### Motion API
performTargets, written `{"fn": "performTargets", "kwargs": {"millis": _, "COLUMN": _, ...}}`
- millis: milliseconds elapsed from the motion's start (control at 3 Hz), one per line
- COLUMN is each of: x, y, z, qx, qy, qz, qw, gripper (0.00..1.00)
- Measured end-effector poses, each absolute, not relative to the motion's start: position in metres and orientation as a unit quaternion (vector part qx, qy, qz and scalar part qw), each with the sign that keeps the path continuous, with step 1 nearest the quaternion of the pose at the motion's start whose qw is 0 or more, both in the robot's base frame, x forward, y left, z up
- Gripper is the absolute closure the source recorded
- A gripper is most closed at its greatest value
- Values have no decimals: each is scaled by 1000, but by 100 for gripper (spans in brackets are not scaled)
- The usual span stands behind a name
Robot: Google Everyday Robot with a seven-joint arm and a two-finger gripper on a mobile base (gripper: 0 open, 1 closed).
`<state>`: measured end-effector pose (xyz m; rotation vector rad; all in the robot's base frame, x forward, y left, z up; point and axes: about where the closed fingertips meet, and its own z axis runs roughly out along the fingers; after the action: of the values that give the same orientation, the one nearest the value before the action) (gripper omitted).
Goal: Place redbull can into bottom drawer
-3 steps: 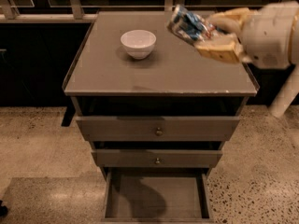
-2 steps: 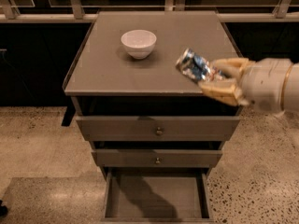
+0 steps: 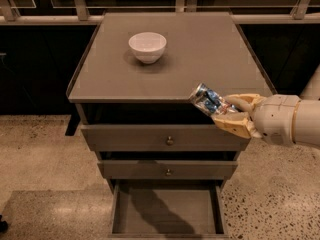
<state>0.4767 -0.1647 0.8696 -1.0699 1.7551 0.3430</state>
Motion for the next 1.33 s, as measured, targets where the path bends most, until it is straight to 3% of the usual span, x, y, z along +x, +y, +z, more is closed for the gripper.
{"fn": "performTargets", "kwargs": {"millis": 667, "x": 451, "y": -163, "z": 809, "qx": -387, "qy": 748, "qz": 187, "qw": 505, "gripper": 100}}
{"fn": "performTargets", "kwargs": {"millis": 1333, "x": 395, "y": -155, "z": 657, "qx": -281, "qy": 792, "qz": 290, "qw": 458, "gripper": 100}}
